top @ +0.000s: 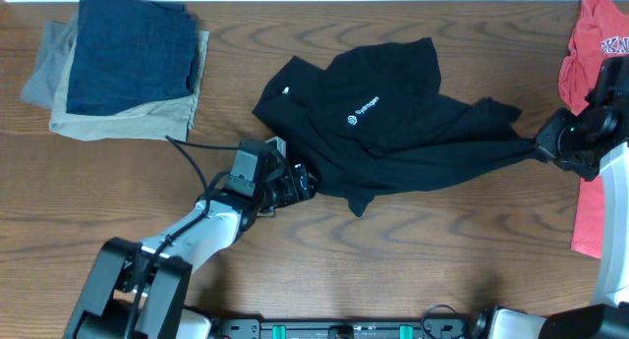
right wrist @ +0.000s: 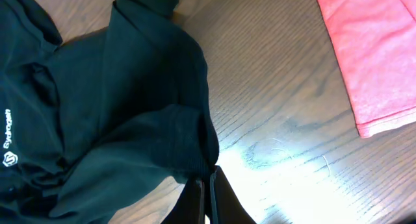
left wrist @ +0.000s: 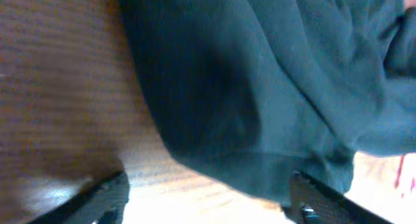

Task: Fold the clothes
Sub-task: 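Reach the left gripper to the polo's lower left edge and grasp it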

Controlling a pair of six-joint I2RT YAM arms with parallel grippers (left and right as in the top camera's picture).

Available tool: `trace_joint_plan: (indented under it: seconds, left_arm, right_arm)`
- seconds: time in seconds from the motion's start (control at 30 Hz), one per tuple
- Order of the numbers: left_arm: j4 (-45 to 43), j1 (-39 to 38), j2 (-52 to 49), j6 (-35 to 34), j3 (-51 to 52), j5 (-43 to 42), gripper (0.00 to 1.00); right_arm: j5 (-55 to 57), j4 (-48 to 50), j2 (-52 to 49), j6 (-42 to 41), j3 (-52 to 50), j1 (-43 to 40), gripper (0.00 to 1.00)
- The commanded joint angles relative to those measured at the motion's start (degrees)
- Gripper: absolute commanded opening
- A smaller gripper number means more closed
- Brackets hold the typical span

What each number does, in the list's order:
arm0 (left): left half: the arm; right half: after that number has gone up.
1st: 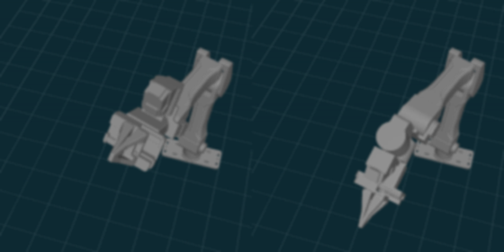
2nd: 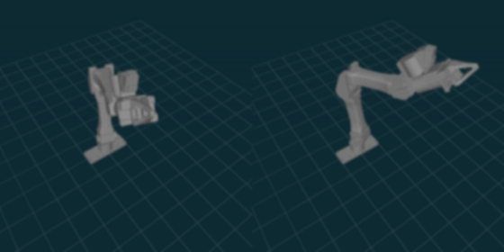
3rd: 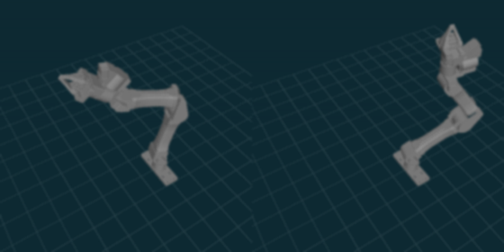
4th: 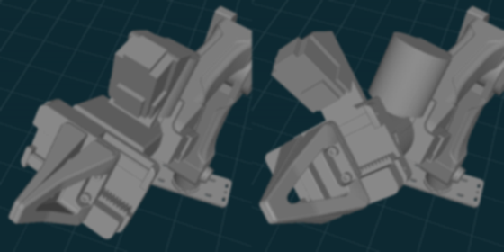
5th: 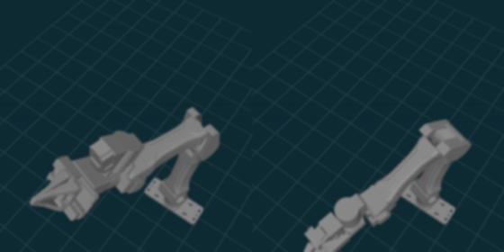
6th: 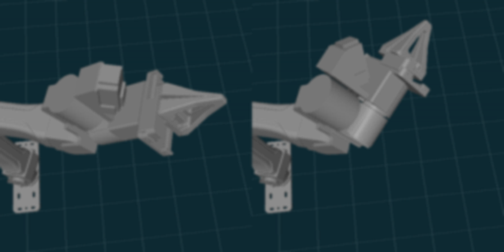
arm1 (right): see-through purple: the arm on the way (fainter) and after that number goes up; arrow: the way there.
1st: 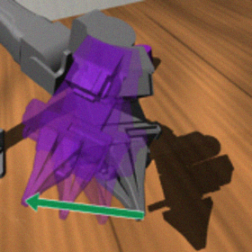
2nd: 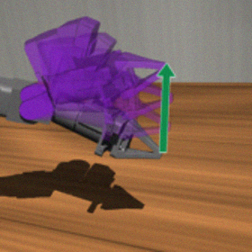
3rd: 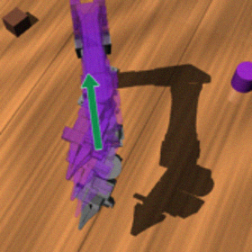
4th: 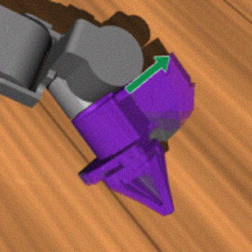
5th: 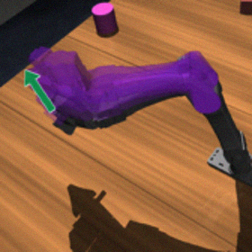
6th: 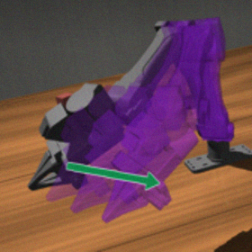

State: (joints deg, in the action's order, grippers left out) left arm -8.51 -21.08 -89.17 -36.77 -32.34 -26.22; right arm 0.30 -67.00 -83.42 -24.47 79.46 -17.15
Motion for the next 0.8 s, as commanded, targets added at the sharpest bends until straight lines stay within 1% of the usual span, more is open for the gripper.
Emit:
trace_joint_plan:
  seconds: [0.0, 0.2, 0.23, 0.27, 0.33, 0.5, 0.63, 0.77]
  left_arm:
    - [-0.85, -1.36, -2.8, -1.55, -0.11, 2.25, 0.73]
    - [-6.43, -5.42, -4.55, -1.73, -0.11, 2.32, 0.66]
    - [-6.88, -5.84, -4.66, -1.68, -0.11, 2.34, 0.63]
    - [-6.91, -5.97, -4.7, -1.68, -0.11, 2.4, 0.58]
    - [-6.56, -5.92, -4.7, -1.68, -0.11, 2.75, 0.41]
    - [-6.62, -5.16, -4.33, -1.68, -0.17, 2.91, 0.06]
    - [-5.7, -3.87, -0.57, -1.29, -0.26, 1.16, 0.06]
    - [1.07, -2.78, 8.26, 1.6, -1.11, 1.46, 0.06]
  right_arm:
    - [-0.81, -0.02, 0.37, 0.98, 0.79, -0.04, 0.01]
    - [-1.03, -0.11, 0.37, 1.01, 0.79, -0.02, 0.01]
    - [-1.07, -0.13, 0.37, 1.01, 0.79, -0.02, 0.01]
    - [-1.09, -0.17, 0.37, 1.01, 0.79, -0.02, 0.01]
    - [-1.2, -0.5, 0.37, 1.03, 0.79, -0.02, 0.01]
    - [-1.22, -0.94, 0.37, 1.4, 0.79, -0.04, 0.01]
    - [-1.27, -0.83, 0.37, 1.38, 0.79, -0.02, 0.01]
    - [-1.27, -0.63, 0.37, 1.38, 0.79, -0.04, 0.01]
